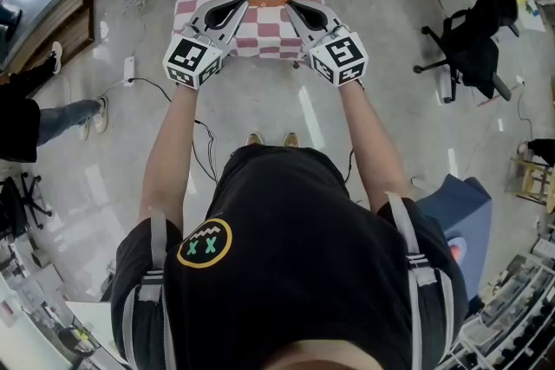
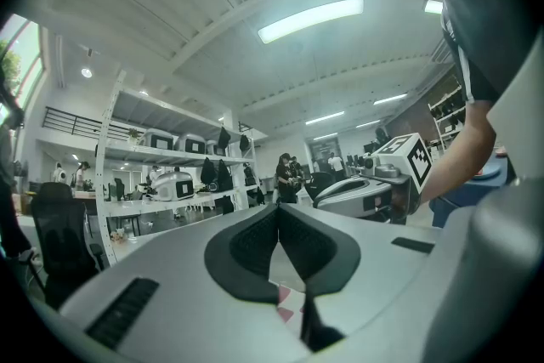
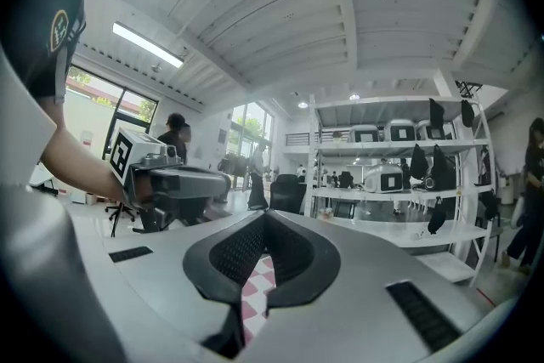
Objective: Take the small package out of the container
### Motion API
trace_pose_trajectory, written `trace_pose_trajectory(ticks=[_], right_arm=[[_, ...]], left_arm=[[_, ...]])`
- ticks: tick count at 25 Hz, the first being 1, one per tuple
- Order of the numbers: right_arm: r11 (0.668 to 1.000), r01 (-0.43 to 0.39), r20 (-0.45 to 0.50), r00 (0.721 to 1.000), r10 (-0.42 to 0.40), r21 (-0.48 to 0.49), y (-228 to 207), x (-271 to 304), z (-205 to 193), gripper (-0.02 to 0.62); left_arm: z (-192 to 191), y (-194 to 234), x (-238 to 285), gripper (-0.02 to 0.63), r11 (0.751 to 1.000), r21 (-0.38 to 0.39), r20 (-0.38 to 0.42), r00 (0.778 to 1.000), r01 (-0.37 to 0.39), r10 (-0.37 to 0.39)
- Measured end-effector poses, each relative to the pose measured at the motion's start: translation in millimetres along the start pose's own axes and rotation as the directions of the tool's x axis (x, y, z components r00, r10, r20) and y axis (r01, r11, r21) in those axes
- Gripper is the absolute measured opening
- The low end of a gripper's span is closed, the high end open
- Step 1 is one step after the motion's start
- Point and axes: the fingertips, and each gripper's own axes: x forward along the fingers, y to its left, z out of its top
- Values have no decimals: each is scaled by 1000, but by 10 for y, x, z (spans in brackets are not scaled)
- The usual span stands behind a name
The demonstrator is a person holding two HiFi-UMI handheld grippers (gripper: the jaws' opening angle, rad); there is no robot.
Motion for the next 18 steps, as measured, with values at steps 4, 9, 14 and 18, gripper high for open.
trace_pose_trajectory(ticks=[4, 9, 14, 18], right_arm=[[1000, 1, -4, 1000, -1, 3, -13, 1, -7, 20], [1000, -2, -10, 1000, 2, 2, -7, 2, -27, 41], [1000, -2, -10, 1000, 2, 2, -20, 5, -46, 57], [1000, -4, -9, 1000, 4, 4, -31, 2, -33, 81]], left_arm=[[-7, 5, 8, 20, 1000, -3, -2, 1000, -1, 1], [-21, -3, 10, 20, 1000, -4, -3, 1000, -1, 1], [-44, 3, 17, 20, 1000, -2, -8, 1000, -2, 2], [-30, 11, 24, 20, 1000, -1, -8, 1000, -3, 3]])
